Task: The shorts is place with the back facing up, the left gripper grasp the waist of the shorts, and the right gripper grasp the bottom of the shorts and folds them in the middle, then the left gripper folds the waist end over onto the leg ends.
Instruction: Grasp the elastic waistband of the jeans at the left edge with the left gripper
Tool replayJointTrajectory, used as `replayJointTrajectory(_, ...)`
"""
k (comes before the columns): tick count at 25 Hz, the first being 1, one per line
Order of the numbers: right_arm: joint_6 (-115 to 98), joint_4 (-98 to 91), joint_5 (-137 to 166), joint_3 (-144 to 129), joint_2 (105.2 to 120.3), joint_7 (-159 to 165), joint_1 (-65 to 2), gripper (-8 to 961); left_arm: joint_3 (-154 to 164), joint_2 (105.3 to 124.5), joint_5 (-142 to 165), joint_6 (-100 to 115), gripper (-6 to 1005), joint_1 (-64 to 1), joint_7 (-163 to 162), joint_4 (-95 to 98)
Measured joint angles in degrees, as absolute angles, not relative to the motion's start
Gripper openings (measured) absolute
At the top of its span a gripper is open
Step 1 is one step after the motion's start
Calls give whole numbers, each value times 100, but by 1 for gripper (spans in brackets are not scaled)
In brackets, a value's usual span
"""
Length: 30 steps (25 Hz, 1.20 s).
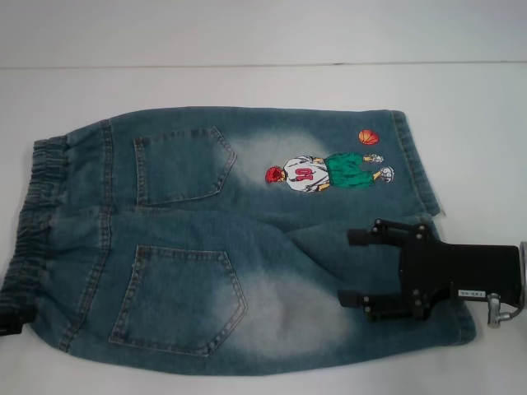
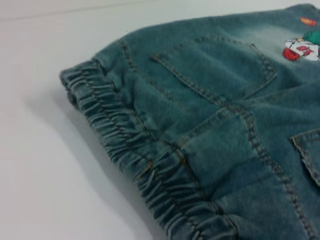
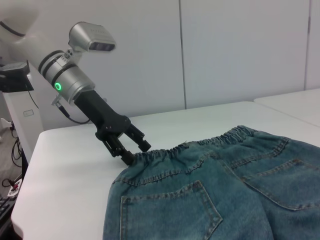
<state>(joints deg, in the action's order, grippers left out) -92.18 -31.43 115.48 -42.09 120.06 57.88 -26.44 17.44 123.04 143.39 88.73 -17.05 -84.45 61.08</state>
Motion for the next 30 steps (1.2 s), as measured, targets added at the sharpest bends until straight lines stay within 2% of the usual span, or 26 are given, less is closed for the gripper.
replayJointTrajectory(7, -9186, -3118, 11539, -4177, 11999, 5791, -2645, 908, 1834, 12256, 14391, 8989, 897, -1727, -8436, 6057)
replayJointTrajectory(17, -9143, -3120, 11490, -4148, 11994, 5833, -2646, 896, 2098, 12243, 14406, 8912, 701, -1746, -8452, 6008)
replayJointTrajectory(23, -9170, -3140, 11320, -4124, 11976, 5863, -2539, 888, 2099, 12252, 14411, 8867, 470, -1777, -8469, 6048)
replayJointTrajectory(28, -9181, -3201, 11315, -4091, 11955, 6084, -2454, 882, 2184, 12252, 14419, 8866, 229, -1793, -8495, 6075)
replayJointTrajectory(30, -9202, -3341, 11330, -4088, 11943, 6263, -2399, 859, 2206, 12264, 14424, 8817, 207, -1793, -8508, 6106)
